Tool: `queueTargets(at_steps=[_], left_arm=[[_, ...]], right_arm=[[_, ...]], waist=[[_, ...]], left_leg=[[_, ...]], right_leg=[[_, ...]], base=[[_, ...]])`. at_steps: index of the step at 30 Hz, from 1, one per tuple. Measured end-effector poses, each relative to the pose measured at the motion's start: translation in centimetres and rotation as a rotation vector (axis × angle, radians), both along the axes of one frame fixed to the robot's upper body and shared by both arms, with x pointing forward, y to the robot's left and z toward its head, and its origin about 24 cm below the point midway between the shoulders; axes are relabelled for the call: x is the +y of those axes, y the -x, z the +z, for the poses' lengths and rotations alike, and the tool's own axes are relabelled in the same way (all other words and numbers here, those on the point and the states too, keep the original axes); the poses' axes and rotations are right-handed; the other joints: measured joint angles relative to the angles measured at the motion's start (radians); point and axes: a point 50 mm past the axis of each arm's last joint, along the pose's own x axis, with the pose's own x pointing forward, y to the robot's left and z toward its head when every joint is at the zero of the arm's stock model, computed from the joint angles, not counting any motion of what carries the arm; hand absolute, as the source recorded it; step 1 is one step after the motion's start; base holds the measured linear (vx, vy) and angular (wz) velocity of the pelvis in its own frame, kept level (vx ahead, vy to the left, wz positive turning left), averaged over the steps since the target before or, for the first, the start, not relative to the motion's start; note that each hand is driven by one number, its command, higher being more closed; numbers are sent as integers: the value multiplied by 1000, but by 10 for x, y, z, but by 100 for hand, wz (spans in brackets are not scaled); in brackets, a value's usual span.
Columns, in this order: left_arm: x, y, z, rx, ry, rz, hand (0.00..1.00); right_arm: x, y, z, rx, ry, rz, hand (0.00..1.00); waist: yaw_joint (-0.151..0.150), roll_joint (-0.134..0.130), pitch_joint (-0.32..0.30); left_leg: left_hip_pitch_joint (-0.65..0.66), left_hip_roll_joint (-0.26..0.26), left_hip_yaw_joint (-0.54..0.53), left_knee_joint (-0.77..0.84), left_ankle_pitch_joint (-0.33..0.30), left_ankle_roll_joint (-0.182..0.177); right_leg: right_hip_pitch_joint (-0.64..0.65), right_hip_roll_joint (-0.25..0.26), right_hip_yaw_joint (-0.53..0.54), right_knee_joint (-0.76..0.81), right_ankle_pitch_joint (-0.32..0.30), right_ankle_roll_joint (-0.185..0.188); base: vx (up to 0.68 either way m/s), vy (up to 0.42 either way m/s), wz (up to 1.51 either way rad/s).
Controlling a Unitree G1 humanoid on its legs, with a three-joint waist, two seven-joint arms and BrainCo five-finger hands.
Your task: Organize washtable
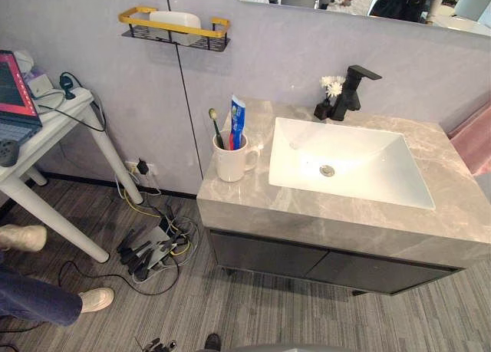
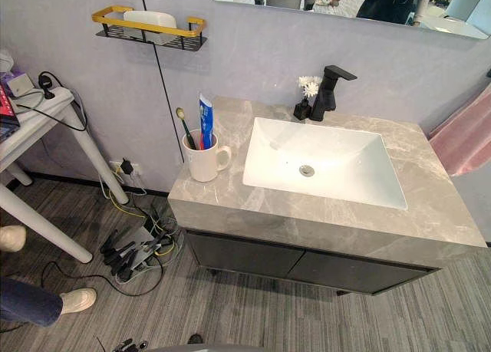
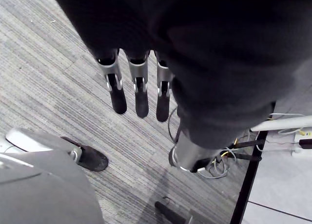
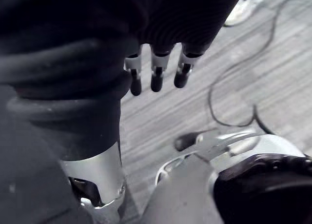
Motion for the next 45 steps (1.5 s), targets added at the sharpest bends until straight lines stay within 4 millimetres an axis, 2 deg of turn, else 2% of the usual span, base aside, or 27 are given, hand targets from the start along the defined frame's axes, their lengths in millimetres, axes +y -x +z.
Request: queueTargets(at_steps=[2, 4, 5, 6, 7, 8, 9, 11, 13, 14, 15, 17, 18, 20, 23, 26, 28, 31, 34, 36, 39, 45], left_arm=[[19, -17, 20, -135, -84, 102, 100], [51, -47, 74, -375, -292, 161, 100], [55, -57, 91, -450, -341, 164, 100], [61, -71, 125, -595, -437, 164, 100], [62, -82, 158, -726, -520, 158, 100], [60, -85, 173, -787, -558, 152, 100], [48, -92, 211, -952, -630, 122, 100], [36, -96, 233, -1051, -660, 74, 100], [8, -101, 268, -1247, -655, -46, 100], [1, -102, 273, -1285, -639, -75, 100], [-14, -105, 278, -1344, -583, -137, 100], [-46, -112, 283, -1436, -428, -267, 100], [-56, -114, 282, -1456, -369, -313, 100], [-90, -119, 279, -1525, -97, -473, 100], [-116, -123, 275, -1541, 62, -613, 100], [-129, -144, 258, -1473, 118, -691, 100], [-130, -159, 244, -1399, 107, -733, 100], [-126, -178, 229, -1299, 33, -771, 100], [-119, -192, 225, -1243, -52, -786, 100], [-113, -199, 222, -1209, -104, -788, 100], [-110, -205, 217, -1168, -131, -793, 100], [-96, -218, 210, -1060, -307, -804, 100]], right_arm=[[0, 1, 0, 5, 4, 11, 0], [-1, 7, 0, 22, 15, 61, 0], [-1, 6, 1, 22, 18, 75, 0], [-2, 5, 1, 20, 28, 104, 0], [-4, 1, 2, 6, 41, 126, 0], [-4, -1, 3, 1, 44, 132, 0], [-7, -6, 5, -23, 59, 141, 0], [-8, -8, 5, -29, 65, 155, 0], [-8, -13, 6, -43, 71, 201, 0], [-7, -15, 7, -52, 72, 208, 0], [-7, -19, 8, -64, 76, 224, 0], [-7, -20, 8, -69, 77, 235, 0], [-6, -21, 8, -70, 77, 237, 0], [-6, -23, 8, -70, 77, 275, 0], [-5, -25, 8, -72, 71, 336, 0], [-5, -29, 9, -78, 76, 376, 0], [-6, -34, 9, -82, 77, 404, 0], [-4, -41, 10, -97, 65, 446, 0], [-4, -41, 9, -97, 57, 451, 0], [-2, -43, 10, -102, 51, 470, 0], [-2, -43, 10, -100, 51, 480, 0], [2, -46, 10, -114, 32, 500, 0]], waist=[[26, 0, 0], [54, -1, -1], [57, -1, -1], [79, 0, -3], [82, 1, -4], [80, 5, -4], [78, 17, -3], [78, 21, -4], [78, 22, -6], [78, 22, -6], [76, 24, -5], [74, 27, -3], [74, 30, -1], [70, 30, 0], [66, 26, -6], [44, 21, -14], [38, 23, -14], [14, 23, -14], [9, 23, -14], [-10, 22, -14], [-10, 21, -13], [-19, 5, -1]], left_leg=[[-8, -4, -22, 0, 2, 0], [-10, -8, -50, 2, 7, 1], [-13, -10, -58, 6, 10, -1], [-21, -11, -68, 8, 14, -2], [-24, -14, -82, 8, 16, -3], [-25, -17, -90, 7, 17, -3], [-14, -23, -102, 7, 17, -2], [-9, -25, -106, 6, 17, -2], [-10, -28, -108, 1, 16, -1], [-10, -29, -108, 0, 15, -1], [-9, -29, -107, 0, 14, -2], [-9, -27, -103, 0, 11, 1], [-9, -26, -100, 0, 11, 2], [-9, -18, -80, 0, 11, 2], [-13, -3, -48, 0, 17, -1], [-22, 13, -22, 1, 23, -4], [-14, 21, 2, 2, 26, -7], [-11, 36, 35, 0, 23, -11], [-7, 48, 65, 0, 20, -14], [-7, 54, 69, 0, 18, -17], [-4, 58, 88, 0, 16, -19], [-8, 61, 116, 0, 13, -21]], right_leg=[[9, -1, -27, -2, -5, 0], [29, -1, -56, -2, -7, 2], [32, -1, -65, -2, -8, 2], [32, 0, -77, -1, -8, 2], [34, -1, -88, 1, -8, 2], [39, -3, -99, 2, -8, 2], [57, -12, -116, 4, -8, 2], [66, -17, -123, 5, -8, 2], [65, -21, -128, 10, -8, 2], [65, -22, -129, 11, -8, 2], [65, -23, -128, 12, -8, 2], [63, -23, -128, 19, -10, 5], [62, -23, -127, 20, -11, 6], [49, -17, -110, 18, -18, 3], [24, -4, -75, 16, -14, -3], [7, 13, -43, 8, 0, -7], [4, 20, -18, 0, 8, -14], [-9, 34, 12, -16, 19, -23], [-12, 46, 39, -36, 34, -30], [-14, 53, 43, -48, 39, -33], [-19, 56, 61, -52, 42, -35], [-34, 59, 91, -71, 61, -37]], base=[[43, -21, 42], [72, -30, 39], [80, -34, 32], [58, -29, 31], [33, -25, 32], [-3, -4, 41], [-8, 7, 31], [-18, 7, 17], [-52, 8, 7], [-63, 4, 0], [-70, -1, -3], [-85, -10, -4], [-82, -19, -7], [-81, -22, -19], [-13, -21, -30], [14, -34, -29], [37, -20, -34], [7, -33, -37], [4, -28, -33], [-36, -27, -10], [-19, -12, -19], [-14, -4, -16]])
